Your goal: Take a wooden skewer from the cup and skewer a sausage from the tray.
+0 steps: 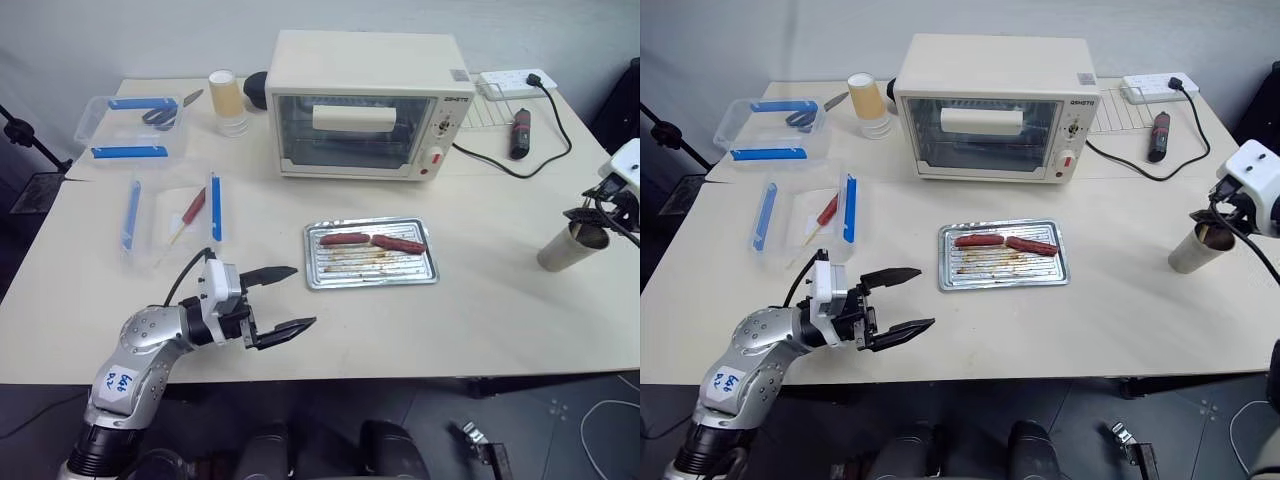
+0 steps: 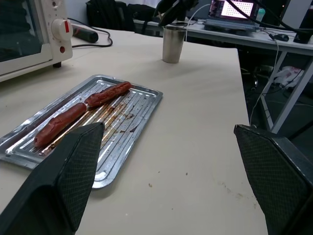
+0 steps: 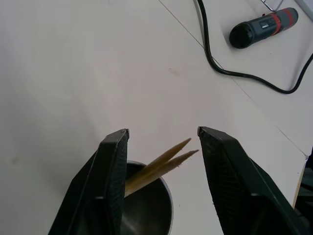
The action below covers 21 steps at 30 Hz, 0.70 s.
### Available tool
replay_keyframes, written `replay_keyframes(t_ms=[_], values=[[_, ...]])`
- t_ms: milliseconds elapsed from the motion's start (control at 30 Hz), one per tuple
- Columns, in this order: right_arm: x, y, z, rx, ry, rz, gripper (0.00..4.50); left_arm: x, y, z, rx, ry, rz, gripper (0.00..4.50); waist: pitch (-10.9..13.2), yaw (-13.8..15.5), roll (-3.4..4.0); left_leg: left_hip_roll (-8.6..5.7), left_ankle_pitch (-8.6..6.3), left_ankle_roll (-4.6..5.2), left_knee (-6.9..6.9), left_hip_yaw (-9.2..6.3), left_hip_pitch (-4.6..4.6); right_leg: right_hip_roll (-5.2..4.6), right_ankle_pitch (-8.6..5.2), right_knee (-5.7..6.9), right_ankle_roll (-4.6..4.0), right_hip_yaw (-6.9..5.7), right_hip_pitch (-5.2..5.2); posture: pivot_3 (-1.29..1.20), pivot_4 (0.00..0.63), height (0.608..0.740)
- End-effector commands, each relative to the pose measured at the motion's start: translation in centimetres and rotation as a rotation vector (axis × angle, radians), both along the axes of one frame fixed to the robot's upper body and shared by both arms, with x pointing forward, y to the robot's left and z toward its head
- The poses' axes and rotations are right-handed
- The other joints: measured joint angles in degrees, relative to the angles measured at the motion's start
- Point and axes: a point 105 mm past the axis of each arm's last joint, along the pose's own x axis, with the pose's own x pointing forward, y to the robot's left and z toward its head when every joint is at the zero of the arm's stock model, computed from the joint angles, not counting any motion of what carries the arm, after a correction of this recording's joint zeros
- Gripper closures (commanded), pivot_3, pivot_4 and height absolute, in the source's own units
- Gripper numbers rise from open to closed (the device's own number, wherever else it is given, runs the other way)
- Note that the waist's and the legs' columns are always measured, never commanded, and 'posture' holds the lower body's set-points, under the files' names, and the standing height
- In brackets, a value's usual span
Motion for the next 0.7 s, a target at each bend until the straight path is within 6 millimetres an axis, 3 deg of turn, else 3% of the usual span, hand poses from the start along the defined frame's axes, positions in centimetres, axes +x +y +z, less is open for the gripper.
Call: replay_keyframes(t_ms=[33, 467, 700], values=[[-0.1, 0.4, 1.5, 0.006, -0.039, 0.033, 2.18, -0.2, 0.2, 0.7, 0.003, -0.033, 0.005, 0.0, 0.0, 0.0, 0.0, 0.0, 0.0, 0.0, 0.01, 0.0, 0.0, 0.0, 0.0, 0.0, 0.0, 0.0, 0.0, 0.0, 0.15, 0.74], [-0.1, 1.7, 2.7, -0.034, -0.05, 0.102, 2.18, 0.0, 0.1, 0.8, 0.003, -0.033, -0.004, 0.0, 0.0, 0.0, 0.0, 0.0, 0.0, 0.0, 0.01, -0.01, 0.0, 0.0, 0.0, 0.01, 0.0, 0.0, 0.0, 0.0, 0.15, 0.74], [-0.1, 1.9, 1.7, -0.015, -0.014, 0.103, 2.18, 0.1, -0.1, 0.9, 0.002, -0.036, -0.006, 0.0, 0.0, 0.1, 0.0, -0.01, 0.0, 0.0, 0.03, -0.01, -0.01, 0.0, 0.0, 0.01, 0.0, 0.0, 0.0, 0.0, 0.15, 0.74]])
